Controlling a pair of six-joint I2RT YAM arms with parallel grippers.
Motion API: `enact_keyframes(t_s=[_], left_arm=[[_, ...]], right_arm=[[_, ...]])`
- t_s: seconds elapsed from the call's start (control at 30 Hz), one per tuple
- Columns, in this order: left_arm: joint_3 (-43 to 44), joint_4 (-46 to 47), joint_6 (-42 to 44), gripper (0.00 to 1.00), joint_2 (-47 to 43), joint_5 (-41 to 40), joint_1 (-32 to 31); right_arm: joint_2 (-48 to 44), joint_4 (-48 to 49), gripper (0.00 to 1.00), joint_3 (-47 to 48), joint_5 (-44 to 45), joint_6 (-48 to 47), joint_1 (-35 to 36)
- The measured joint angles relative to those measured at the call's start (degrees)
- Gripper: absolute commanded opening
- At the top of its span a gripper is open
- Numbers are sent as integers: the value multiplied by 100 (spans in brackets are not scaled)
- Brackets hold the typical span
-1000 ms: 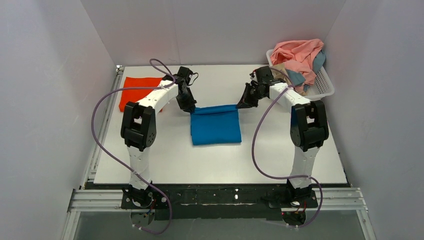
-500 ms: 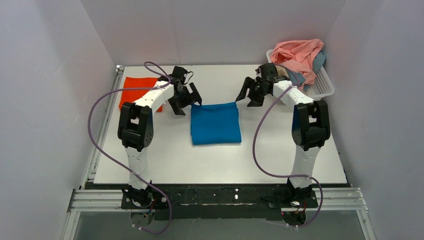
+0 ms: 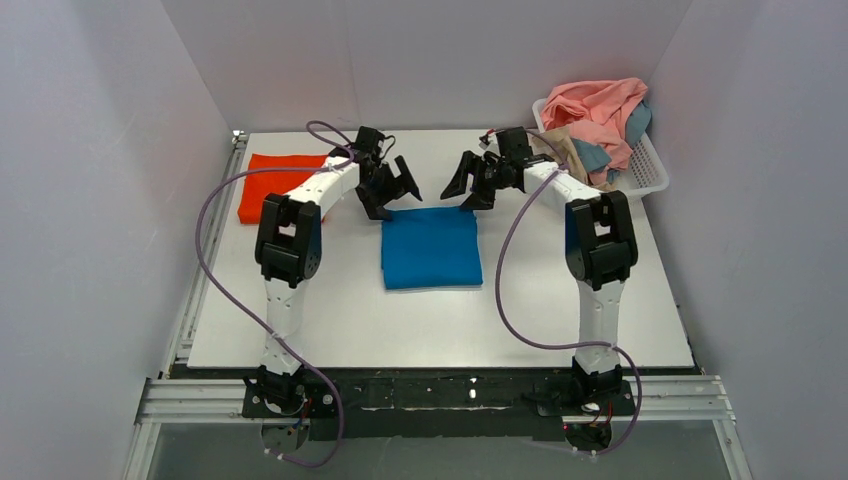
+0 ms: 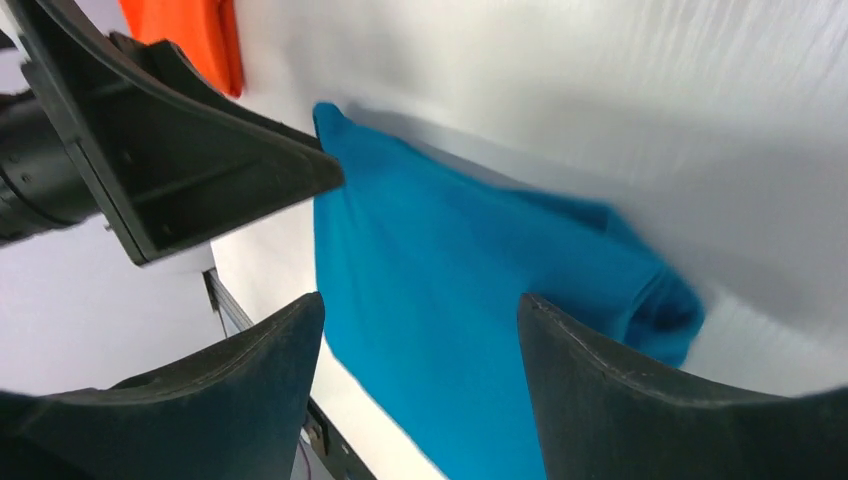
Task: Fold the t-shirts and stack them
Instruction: Fold the long partially folded tshirt into a neat square, then put the neatly folded tshirt into the corner of the board with the left arm
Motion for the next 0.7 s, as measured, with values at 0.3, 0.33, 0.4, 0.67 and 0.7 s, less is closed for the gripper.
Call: enact_keyframes(t_s=[0.3,0.33,0.4,0.67,0.7], left_arm=[[424,-249,68,98,603,72,24],[348,-195,81,98,566,76,24],[162,-79,87,98,457,96,28],[-83,-155,426,98,199,120,26],[-83,-203,487,98,151,129,26]], right_arm=[[1128,46,77,538,-111,420,-118],[1128,48,77,533,-98,448,-118],[1119,15,77,535,-35,470,-118],[855,-522,85,658,387,192,-118],[761,-588,85,671,483,151,-129]])
